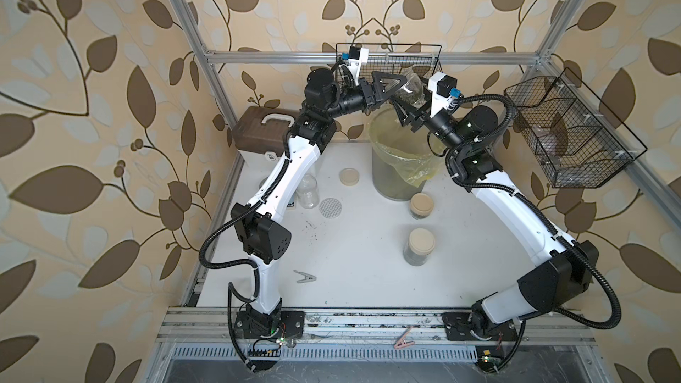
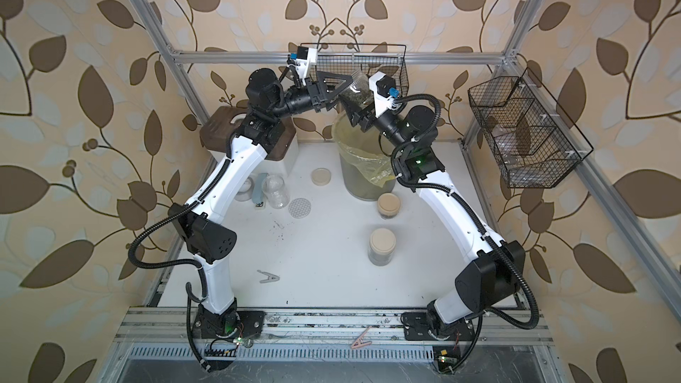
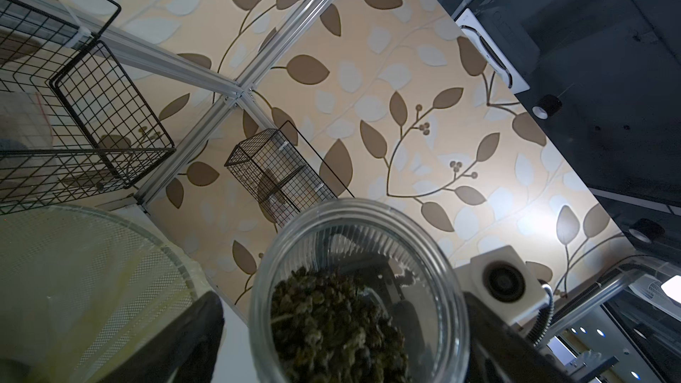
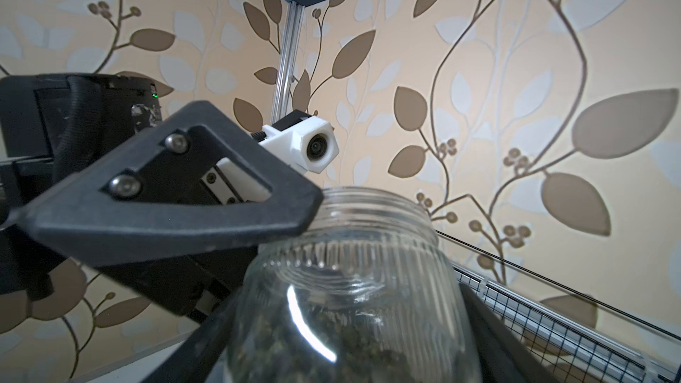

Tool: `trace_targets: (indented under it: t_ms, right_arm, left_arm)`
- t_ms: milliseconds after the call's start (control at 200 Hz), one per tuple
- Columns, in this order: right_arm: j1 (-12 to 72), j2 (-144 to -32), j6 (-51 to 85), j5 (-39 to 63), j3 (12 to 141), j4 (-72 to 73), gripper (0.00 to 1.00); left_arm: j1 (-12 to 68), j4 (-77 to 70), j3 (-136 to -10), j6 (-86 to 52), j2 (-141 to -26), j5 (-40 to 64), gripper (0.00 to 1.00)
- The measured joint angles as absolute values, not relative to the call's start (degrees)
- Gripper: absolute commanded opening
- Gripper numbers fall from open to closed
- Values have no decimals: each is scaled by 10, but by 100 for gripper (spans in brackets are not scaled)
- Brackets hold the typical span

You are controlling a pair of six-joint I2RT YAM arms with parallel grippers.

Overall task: Empty moldy tea leaves from jars
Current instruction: Adjust the jar.

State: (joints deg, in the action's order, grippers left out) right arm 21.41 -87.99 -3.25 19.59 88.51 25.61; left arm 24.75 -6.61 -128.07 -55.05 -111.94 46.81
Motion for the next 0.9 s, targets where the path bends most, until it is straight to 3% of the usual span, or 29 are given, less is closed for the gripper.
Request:
trace_targets:
  t_ms: [70, 240, 380, 515, 905]
  right_arm:
    - [218, -880, -43, 200, 885, 246, 13]
    - [226, -880, -66, 197, 885, 220, 13]
    - [225, -881, -67, 194, 885, 202, 13]
    - [225, -882, -65, 191, 885, 192, 13]
    - [225, -881, -58, 184, 884, 192, 12]
  left_arm:
    - [248, -71, -1280, -561, -1120, 457, 98]
    - [249, -125, -1253, -613, -1121, 439, 78]
    - [251, -135, -1236, -618, -1121, 429, 74]
    - [251, -136, -1226, -614, -1120, 428, 64]
    - [251, -178, -1207, -686, -1121, 422, 58]
